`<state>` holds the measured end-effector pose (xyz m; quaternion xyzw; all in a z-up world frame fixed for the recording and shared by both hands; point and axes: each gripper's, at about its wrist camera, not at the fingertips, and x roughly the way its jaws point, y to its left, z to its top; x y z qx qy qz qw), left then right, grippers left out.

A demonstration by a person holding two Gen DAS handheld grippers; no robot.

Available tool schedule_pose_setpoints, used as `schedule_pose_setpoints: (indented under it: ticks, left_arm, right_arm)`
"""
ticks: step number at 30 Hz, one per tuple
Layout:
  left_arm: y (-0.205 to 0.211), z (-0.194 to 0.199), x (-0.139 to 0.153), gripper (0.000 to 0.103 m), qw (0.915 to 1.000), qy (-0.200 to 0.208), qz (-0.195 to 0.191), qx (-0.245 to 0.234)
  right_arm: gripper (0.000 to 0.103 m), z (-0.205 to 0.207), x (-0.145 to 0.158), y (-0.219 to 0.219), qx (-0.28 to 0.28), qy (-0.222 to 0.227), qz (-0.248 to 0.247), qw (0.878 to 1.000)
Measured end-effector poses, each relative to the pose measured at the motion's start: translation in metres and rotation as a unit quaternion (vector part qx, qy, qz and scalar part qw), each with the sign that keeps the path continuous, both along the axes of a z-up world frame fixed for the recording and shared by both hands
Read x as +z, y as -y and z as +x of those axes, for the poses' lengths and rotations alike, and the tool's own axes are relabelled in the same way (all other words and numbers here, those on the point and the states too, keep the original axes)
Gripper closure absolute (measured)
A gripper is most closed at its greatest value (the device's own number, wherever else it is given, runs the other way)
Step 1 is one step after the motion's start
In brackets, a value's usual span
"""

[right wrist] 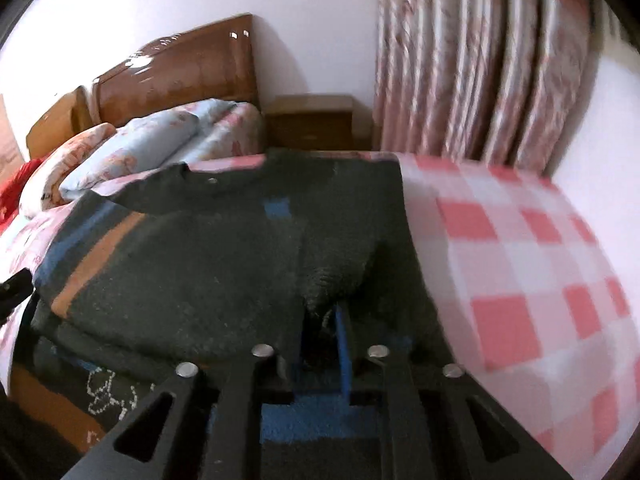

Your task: Fold small clothes

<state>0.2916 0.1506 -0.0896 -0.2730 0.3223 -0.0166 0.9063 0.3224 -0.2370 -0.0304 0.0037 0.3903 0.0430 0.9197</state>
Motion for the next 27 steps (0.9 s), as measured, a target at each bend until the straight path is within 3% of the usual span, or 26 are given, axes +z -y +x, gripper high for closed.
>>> schedule_pose_setpoints:
  ticks: [1, 2, 6, 10, 12, 15, 17, 21, 23, 25, 26, 27]
  left_arm:
    - [0.000, 0.000, 0.000, 0.069, 1.0000, 0.001, 0.000, 0.000]
    - [0.000, 0.000, 0.000, 0.069, 1.0000, -0.001, 0.000, 0.000]
    - [0.001, 0.002, -0.001, 0.069, 1.0000, -0.005, 0.004, 0.000]
    - [0.001, 0.000, 0.001, 0.069, 1.0000, 0.000, 0.003, 0.001]
    - [0.001, -0.002, 0.005, 0.069, 0.9999, 0.009, -0.002, -0.006]
    - [0.005, 0.007, 0.013, 0.069, 0.9995, 0.011, 0.003, -0.028]
    - [0.005, 0.022, 0.024, 0.069, 0.9988, 0.022, -0.001, -0.044]
    - [0.002, 0.078, 0.034, 0.069, 0.9964, 0.011, -0.037, -0.075]
    - [0.002, 0.105, 0.027, 0.069, 0.9955, -0.009, -0.038, -0.086]
    - [0.002, 0.137, 0.004, 0.069, 0.9936, -0.062, -0.037, -0.087]
    - [-0.001, 0.145, -0.005, 0.076, 0.9925, -0.072, -0.047, -0.087]
    - [-0.005, 0.145, -0.006, 0.076, 0.9935, -0.053, -0.055, -0.084]
  right_arm:
    - [0.054, -0.001, 0.004, 0.003, -0.007, 0.005, 0.007, 1.000]
    - [0.000, -0.003, 0.011, 0.005, -0.015, 0.012, 0.012, 1.000]
    - [0.000, -0.014, 0.042, -0.008, 0.011, 0.071, 0.005, 0.997]
    - [0.000, -0.005, 0.026, -0.045, 0.076, 0.045, -0.034, 0.995]
    - [0.000, 0.004, 0.003, -0.044, 0.067, 0.002, -0.046, 0.997]
    - [0.000, 0.005, 0.001, -0.027, 0.052, -0.004, -0.014, 0.999]
    - [0.000, 0.005, 0.001, -0.019, 0.054, -0.006, 0.006, 0.999]
    - [0.000, 0.004, -0.001, -0.025, 0.061, -0.007, -0.014, 0.998]
    - [0.000, 0.003, -0.001, -0.025, 0.062, -0.007, -0.014, 0.998]
    - [0.000, 0.003, -0.001, -0.024, 0.063, -0.007, -0.006, 0.998]
    - [0.000, 0.005, -0.002, -0.024, 0.064, -0.008, -0.003, 0.998]
    - [0.000, 0.005, -0.005, -0.023, 0.064, -0.008, -0.002, 0.998]
